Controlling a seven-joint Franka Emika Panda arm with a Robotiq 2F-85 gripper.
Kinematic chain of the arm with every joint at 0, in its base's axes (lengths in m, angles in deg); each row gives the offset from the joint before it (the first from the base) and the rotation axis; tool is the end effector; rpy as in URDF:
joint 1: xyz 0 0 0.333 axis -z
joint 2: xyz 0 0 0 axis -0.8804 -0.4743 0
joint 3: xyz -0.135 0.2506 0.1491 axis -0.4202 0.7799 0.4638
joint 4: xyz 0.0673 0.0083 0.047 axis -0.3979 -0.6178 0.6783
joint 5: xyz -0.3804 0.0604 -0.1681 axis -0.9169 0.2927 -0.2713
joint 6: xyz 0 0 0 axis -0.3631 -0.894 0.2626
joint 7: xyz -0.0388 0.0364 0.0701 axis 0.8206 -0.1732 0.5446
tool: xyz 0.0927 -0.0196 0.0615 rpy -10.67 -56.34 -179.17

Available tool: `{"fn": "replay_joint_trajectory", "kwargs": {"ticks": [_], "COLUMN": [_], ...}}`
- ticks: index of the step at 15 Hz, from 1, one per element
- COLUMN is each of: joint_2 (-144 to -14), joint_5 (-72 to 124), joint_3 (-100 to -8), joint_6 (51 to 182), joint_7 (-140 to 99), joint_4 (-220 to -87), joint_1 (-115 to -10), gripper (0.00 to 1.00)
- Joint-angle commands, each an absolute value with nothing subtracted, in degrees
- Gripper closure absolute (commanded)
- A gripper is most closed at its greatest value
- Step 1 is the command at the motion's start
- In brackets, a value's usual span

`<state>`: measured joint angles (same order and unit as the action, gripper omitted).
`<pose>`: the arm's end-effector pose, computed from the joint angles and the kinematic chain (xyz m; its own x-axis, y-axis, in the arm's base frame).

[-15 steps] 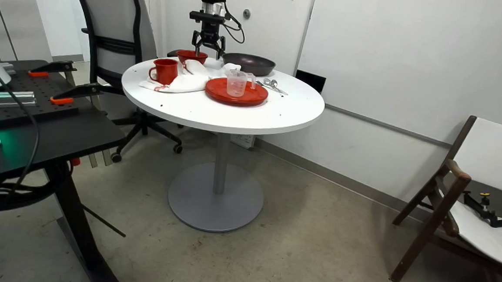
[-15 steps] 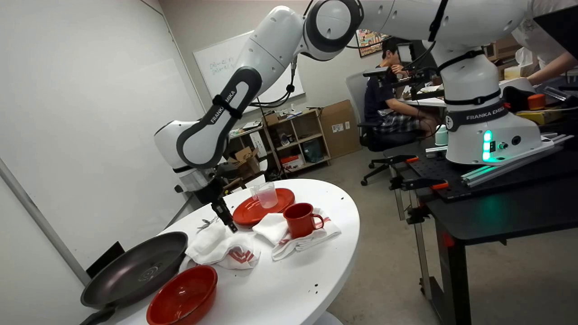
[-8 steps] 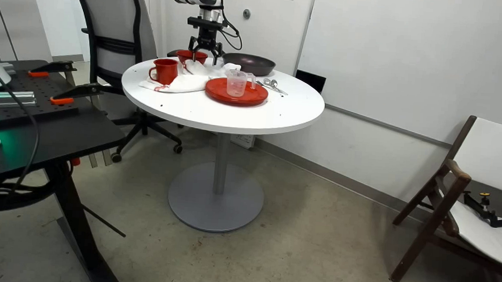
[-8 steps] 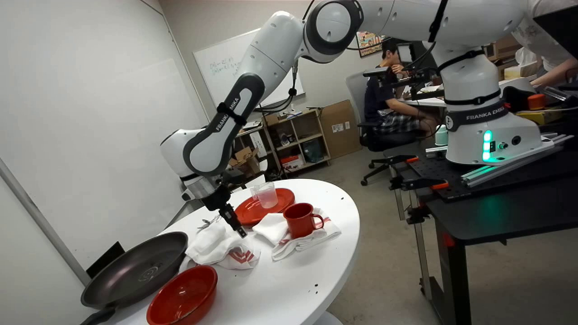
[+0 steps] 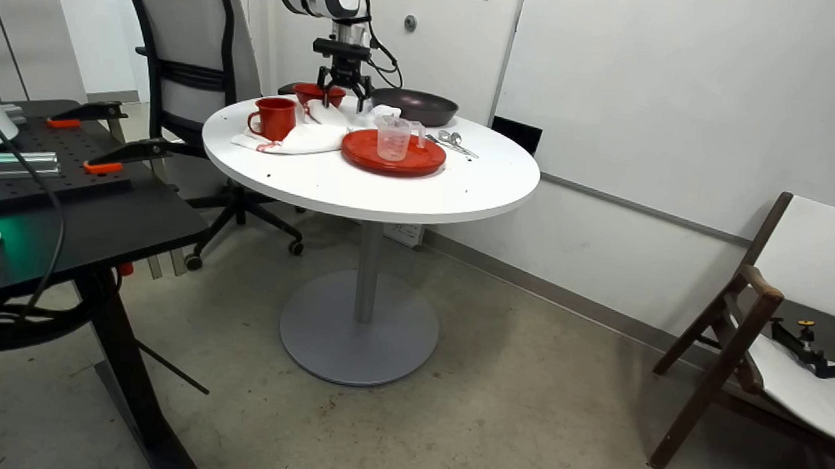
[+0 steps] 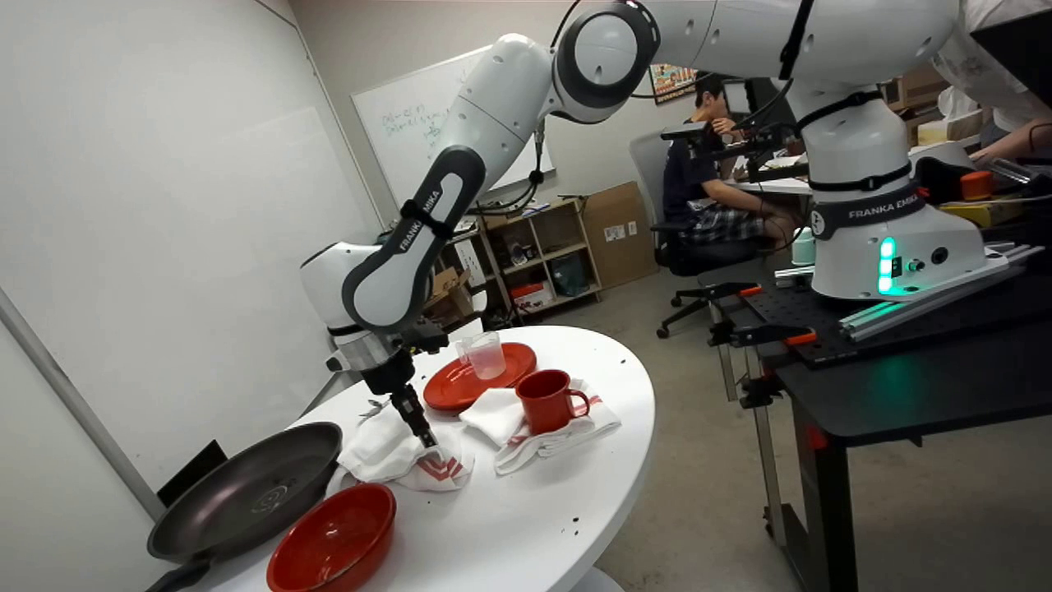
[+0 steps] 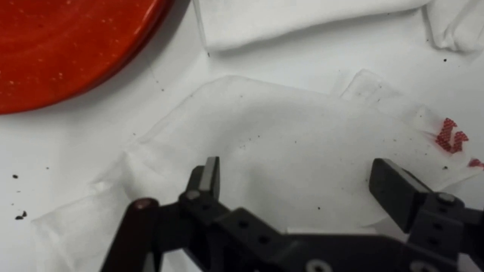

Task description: Use the white and red towel on the left to wipe the tabletop

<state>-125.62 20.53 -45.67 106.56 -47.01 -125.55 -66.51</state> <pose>0.7748 0.1013 0.0985 0.8314 0.5511 -0.0714 0.5538 -0.8323 0.0246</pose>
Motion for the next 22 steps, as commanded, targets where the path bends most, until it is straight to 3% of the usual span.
{"fn": "replay_joint_trajectory", "kwargs": {"ticks": [1,3,4,7,15,22], "joint_2": [-125.8,-125.9,-125.9,-125.9,-125.9,-125.8], "joint_5": [20.5,20.6,20.6,20.7,20.8,20.9], "joint_3": [-45.1,-45.0,-45.0,-44.8,-44.4,-44.4], "joint_6": [108.6,108.9,109.0,109.5,110.0,109.9], "joint_7": [-47.7,-47.4,-47.3,-47.2,-46.9,-46.9], "joint_4": [-126.8,-127.8,-128.3,-129.6,-130.6,-130.8], "joint_1": [-65.9,-65.9,-65.9,-65.9,-65.9,-65.8], "gripper": [0.00,0.05,0.26,0.37,0.98,1.00]}}
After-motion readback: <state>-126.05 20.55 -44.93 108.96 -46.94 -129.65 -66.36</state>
